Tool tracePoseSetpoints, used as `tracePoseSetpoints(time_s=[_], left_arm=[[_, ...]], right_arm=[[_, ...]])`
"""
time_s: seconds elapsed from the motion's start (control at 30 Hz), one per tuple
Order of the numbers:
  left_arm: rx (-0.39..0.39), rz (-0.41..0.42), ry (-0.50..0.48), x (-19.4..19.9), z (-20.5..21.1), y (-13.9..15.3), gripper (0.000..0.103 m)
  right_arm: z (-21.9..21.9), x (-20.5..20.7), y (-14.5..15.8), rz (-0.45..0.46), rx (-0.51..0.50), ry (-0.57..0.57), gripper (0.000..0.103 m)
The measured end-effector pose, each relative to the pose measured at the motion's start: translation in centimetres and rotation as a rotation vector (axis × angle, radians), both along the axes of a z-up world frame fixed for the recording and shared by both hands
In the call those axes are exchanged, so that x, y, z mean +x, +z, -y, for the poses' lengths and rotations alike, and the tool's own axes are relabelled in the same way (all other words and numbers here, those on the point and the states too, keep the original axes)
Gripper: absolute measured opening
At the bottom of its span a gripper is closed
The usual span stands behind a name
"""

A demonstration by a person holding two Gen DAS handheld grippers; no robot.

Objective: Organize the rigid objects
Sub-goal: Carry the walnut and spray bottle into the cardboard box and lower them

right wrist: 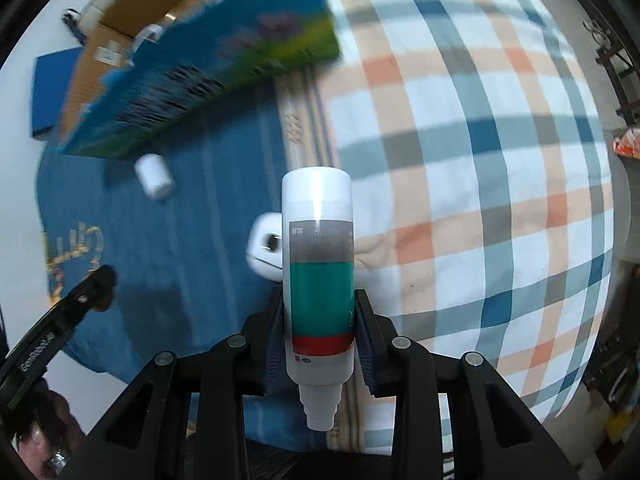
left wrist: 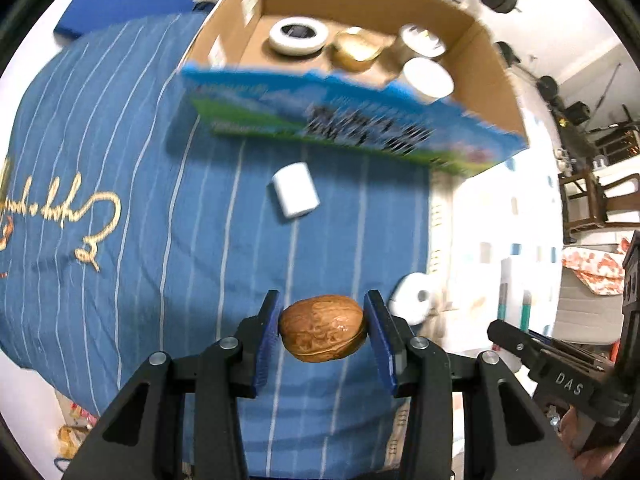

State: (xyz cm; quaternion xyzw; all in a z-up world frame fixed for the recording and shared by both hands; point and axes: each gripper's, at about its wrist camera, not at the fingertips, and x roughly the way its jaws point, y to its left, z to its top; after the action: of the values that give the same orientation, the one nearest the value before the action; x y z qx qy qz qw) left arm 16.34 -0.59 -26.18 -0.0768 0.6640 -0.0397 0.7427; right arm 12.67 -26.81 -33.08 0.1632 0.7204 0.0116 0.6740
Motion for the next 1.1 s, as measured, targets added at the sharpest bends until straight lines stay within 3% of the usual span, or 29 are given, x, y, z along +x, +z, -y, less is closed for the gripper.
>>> tracePoseSetpoints(time_s=[0.23,0.53,0.87,1.1], left_arm=[[-0.031,0.069,-0.028,2.3,1.0,4.5,0.039],[-0.035,0.160,0.004,7.6,0.6,7.9,0.039],[0.029,0.201,0.023,15.2,-0.8,7.9,0.039],[0.052,0.164,0.018,19.3,-1.2,5.4,0.039]], right_arm=[[-2.0,2.5,9.0,0.128,0.068,0.040,0.034],[-3.5,7.0,16.5,0.248,0.135,0.077,0.034],[-5.0,15.0,16.9,0.286,0.111,0.109,0.034],[-5.8,20.1,13.2,0.242,0.090,0.102,0.034]])
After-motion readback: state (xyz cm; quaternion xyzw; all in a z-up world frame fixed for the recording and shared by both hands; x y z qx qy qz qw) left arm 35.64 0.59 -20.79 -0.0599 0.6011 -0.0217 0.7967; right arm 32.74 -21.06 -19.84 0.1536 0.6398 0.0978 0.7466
